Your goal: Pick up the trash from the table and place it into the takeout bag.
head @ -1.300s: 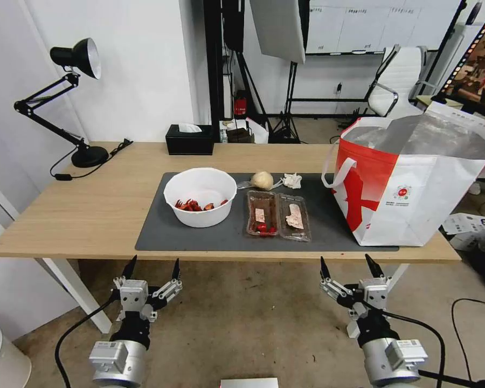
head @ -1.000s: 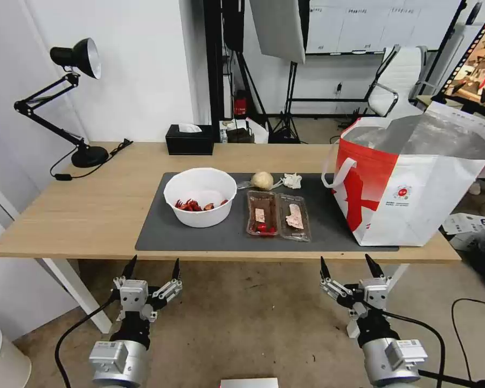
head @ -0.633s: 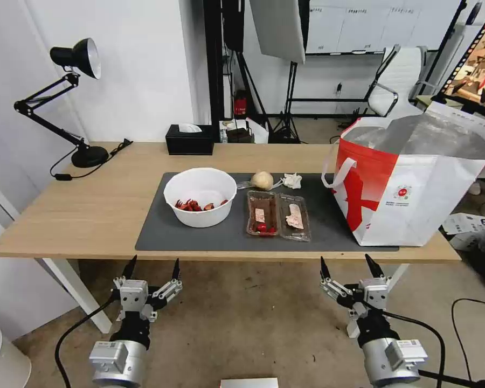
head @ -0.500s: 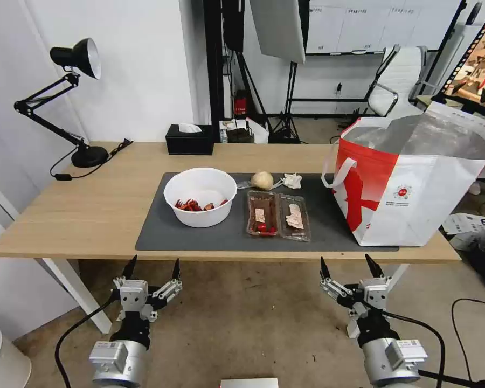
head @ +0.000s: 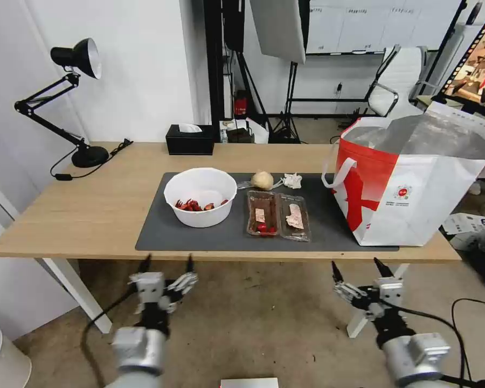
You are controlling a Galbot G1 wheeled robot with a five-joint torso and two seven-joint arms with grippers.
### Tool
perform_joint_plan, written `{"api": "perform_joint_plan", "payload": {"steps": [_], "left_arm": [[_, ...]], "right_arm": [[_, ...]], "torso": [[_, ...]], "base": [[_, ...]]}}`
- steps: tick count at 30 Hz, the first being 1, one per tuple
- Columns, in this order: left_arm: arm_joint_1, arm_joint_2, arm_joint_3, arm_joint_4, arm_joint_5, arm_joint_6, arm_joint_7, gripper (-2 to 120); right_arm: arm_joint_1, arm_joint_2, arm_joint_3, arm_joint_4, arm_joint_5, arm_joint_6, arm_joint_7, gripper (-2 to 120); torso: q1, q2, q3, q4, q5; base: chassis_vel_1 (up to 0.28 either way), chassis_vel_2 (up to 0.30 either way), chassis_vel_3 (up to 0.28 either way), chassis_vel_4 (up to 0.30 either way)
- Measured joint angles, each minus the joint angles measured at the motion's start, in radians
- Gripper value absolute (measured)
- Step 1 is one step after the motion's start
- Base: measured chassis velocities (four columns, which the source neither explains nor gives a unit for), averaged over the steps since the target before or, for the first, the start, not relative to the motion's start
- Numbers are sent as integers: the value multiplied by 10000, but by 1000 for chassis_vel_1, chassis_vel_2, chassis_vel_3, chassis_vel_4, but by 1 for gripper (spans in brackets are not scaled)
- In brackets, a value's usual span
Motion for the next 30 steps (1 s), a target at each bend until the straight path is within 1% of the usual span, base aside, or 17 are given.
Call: {"api": "perform_joint_plan", "payload": {"steps": [2, 3, 7, 8, 9, 10, 11, 12, 13, 14, 15, 16, 18, 19, 20, 23, 30], "left_arm": [[-12, 1, 26, 5, -5, 17, -25, 100], [-23, 4, 34, 10, -7, 31, -57, 100], [-32, 6, 46, 13, -9, 31, -69, 100], [-58, 6, 66, 31, -12, -157, -77, 100], [-90, 2, 62, 57, -4, -538, -72, 100], [-90, 2, 62, 57, -4, -538, -72, 100], [-121, -7, 51, 87, 16, -970, -33, 100], [-121, -7, 51, 87, 16, -970, -33, 100], [-169, -21, 32, 133, 51, -1653, 46, 100], [-195, -41, 12, 167, 83, -2166, 114, 100], [-195, -41, 12, 167, 83, -2166, 114, 100], [-185, -50, 12, 187, 92, -2301, 141, 100], [-157, -61, 6, 213, 100, -2446, 180, 100], [-157, -61, 6, 213, 100, -2446, 180, 100], [-140, -68, 1, 217, 103, -2458, 193, 100], [-107, -79, -2, 215, 111, -2460, 220, 100], [-56, -87, -3, 208, 120, -2459, 252, 100]], "right_arm": [[-6, -123, 124, 10, 179, -118, -46, 100], [-19, -411, 414, 29, 575, -389, -136, 100], [-30, -587, 588, 48, 849, -571, -215, 100], [-31, -595, 596, 50, 858, -582, -221, 100], [-31, -595, 596, 51, 858, -583, -222, 100], [-31, -595, 596, 51, 858, -583, -222, 100], [-31, -596, 596, 52, 865, -581, -223, 100], [-31, -596, 596, 52, 865, -581, -223, 100], [-18, -611, 598, 53, 929, -426, -243, 100], [51, -608, 552, 74, 1005, 91, -285, 100], [51, -608, 552, 74, 1005, 91, -285, 100], [92, -601, 521, 85, 1041, 375, -308, 100], [230, -568, 400, 117, 1157, 1359, -379, 100], [230, -568, 400, 117, 1157, 1359, -379, 100], [276, -551, 361, 129, 1200, 1701, -407, 100], [341, -491, 308, 103, 1278, 2000, -468, 100], [353, -450, 250, 54, 1286, 2041, -521, 100]], "torso": [[0, 1, 0, 1, 0], [-1, 1, 0, 3, -6], [-1, 0, 0, 2, -2], [-1, 0, 0, 3, -3], [-1, 1, 0, 2, -2], [-1, 1, 0, 2, -2], [-1, 1, 0, 2, -3], [-1, 1, 0, 2, -3], [-1, 0, 0, 2, -4], [-1, 0, 0, 1, -3], [-1, 0, 0, 1, -3], [-1, 0, 0, 2, -3], [-1, 1, 0, 2, -4], [-1, 1, 0, 2, -4], [-1, 0, 0, 3, -7], [-1, 1, 0, 2, -5], [-1, 0, 0, 2, -5]], "base": [[0, 0, 0, 0], [0, 0, 0, 0], [0, 0, 0, 0], [0, 0, 0, 0], [0, 0, 0, 0], [0, 0, 0, 0], [0, 0, 0, 0], [0, 0, 0, 0], [0, 0, 0, 0], [0, 0, 0, 0], [0, 0, 0, 0], [0, 0, 0, 0], [0, 0, 0, 0], [0, 0, 0, 0], [0, 0, 0, 0], [0, 0, 0, 0], [0, 0, 0, 0]]}}
